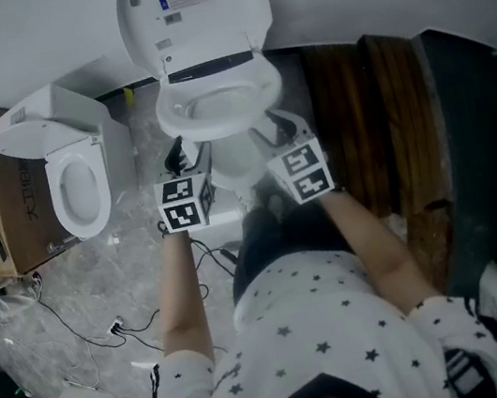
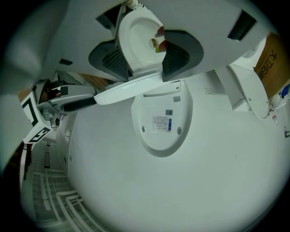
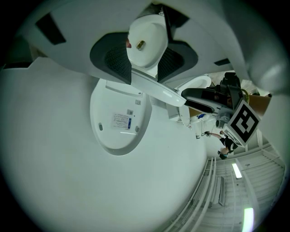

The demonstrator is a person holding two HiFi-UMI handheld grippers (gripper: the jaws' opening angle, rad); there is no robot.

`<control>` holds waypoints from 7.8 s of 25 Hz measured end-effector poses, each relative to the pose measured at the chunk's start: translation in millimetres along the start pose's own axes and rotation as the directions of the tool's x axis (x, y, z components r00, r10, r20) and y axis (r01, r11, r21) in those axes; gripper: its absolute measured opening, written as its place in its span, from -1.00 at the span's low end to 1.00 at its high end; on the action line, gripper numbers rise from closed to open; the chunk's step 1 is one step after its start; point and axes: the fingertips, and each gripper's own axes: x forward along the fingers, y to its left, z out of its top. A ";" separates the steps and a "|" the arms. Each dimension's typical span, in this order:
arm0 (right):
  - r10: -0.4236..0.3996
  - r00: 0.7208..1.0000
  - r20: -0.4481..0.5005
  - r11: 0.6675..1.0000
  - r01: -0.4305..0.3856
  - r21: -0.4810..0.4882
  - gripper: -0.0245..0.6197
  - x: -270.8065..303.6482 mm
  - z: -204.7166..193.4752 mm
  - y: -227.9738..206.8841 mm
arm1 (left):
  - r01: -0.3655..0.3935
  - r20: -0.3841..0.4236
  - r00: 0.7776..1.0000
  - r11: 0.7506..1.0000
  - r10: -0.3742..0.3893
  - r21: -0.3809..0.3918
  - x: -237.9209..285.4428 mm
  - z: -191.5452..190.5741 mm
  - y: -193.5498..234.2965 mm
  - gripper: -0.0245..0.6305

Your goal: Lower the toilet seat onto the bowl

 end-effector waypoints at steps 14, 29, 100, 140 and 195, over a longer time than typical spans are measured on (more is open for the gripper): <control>0.019 1.000 -0.021 1.000 -0.020 -0.022 -0.38 -2.6 -25.7 8.7 | -0.005 -0.026 1.000 1.000 0.005 -0.004 -2.4 -26.5 -6.5 -0.20; 0.069 0.997 -0.030 0.997 -0.070 -0.041 -0.38 -4.4 -59.4 19.4 | -0.015 -0.048 0.999 1.000 0.014 -0.005 -3.9 -60.0 -14.8 -0.21; -0.004 0.996 -0.092 0.995 -0.005 -0.100 -0.38 18.7 -217.1 62.3 | 0.144 -0.108 0.985 0.985 -0.134 0.091 17.8 -219.9 -31.8 -0.21; -0.003 0.986 -0.167 0.997 -0.011 -0.081 -0.38 49.3 -288.6 68.0 | 0.185 -0.202 0.964 0.981 -0.170 0.058 51.6 -294.3 -35.0 -0.28; 0.024 0.951 -0.308 0.999 -0.030 -0.013 -0.38 102.8 -372.3 64.8 | 0.159 -0.332 0.933 0.987 -0.140 0.032 97.9 -372.1 -20.7 -0.29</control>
